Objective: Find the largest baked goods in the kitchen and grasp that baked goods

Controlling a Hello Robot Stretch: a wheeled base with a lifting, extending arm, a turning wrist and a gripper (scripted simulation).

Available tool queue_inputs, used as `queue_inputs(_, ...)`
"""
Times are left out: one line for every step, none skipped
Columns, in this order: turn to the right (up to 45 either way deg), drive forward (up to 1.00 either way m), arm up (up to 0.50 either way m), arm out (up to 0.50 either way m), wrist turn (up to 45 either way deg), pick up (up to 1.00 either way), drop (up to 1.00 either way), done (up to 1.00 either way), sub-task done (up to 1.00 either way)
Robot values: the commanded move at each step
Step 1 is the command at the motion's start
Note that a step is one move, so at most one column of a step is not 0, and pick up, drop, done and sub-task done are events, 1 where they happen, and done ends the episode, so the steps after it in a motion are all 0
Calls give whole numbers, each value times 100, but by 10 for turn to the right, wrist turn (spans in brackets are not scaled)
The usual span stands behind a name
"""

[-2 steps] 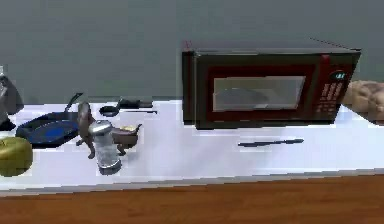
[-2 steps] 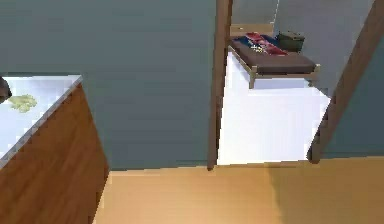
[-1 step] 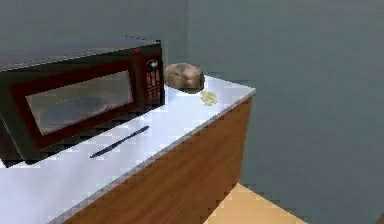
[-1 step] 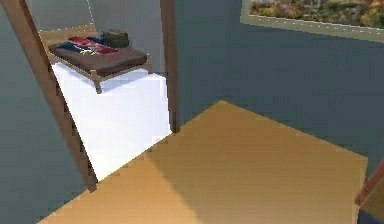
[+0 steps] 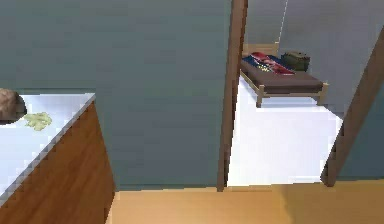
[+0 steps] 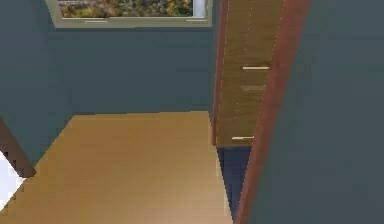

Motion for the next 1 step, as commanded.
queue_inputs(0, 25, 0, 0, 0, 0, 0, 0, 0)
